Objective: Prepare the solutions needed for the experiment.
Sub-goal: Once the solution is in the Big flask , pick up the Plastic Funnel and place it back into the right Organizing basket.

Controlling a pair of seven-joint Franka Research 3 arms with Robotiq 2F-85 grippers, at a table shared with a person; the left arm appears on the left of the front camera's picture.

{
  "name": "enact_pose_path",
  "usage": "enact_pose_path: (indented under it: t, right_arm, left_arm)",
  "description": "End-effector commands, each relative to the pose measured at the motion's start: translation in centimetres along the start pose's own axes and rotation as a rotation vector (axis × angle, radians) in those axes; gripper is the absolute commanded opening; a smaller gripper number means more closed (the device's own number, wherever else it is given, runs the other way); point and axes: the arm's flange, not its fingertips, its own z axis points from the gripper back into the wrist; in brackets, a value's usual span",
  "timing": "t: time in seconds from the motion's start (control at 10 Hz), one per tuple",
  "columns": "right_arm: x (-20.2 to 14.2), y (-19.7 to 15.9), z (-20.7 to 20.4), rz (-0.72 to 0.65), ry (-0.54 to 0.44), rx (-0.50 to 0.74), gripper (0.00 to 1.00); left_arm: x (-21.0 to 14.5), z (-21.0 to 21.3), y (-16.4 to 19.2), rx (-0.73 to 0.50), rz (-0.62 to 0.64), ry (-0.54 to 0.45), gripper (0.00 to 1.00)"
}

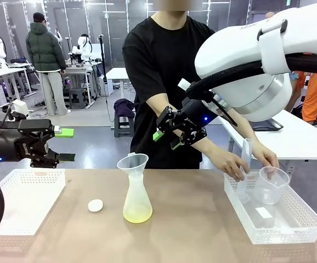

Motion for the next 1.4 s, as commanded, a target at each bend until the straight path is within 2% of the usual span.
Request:
enact_pose_path:
  t: [0.0,0.1,0.6,1.3]
  right_arm:
    - [0.3,1.2,-1.1,-0.032,0.005,-0.076,0.67]
    - [1.0,1.9,-2.1,-0.057,-0.017,-0.169,0.67]
    - [3.4,4.2,-7.0,-0.073,0.088,-0.215,0.67]
    - [3.9,4.8,-11.8,-0.097,0.211,-0.337,0.67]
  left_arm:
    - [0.0,-0.2,-0.3,-0.022,0.02,-0.017,1.0]
    - [0.0,-0.2,-0.3,-0.022,0.02,-0.017,1.0]
    - [0.0,-0.2,-0.3,-0.022,0.02,-0.017,1.0]
    - [0.0,-0.2,-0.3,-0.022,0.02,-0.017,1.0]
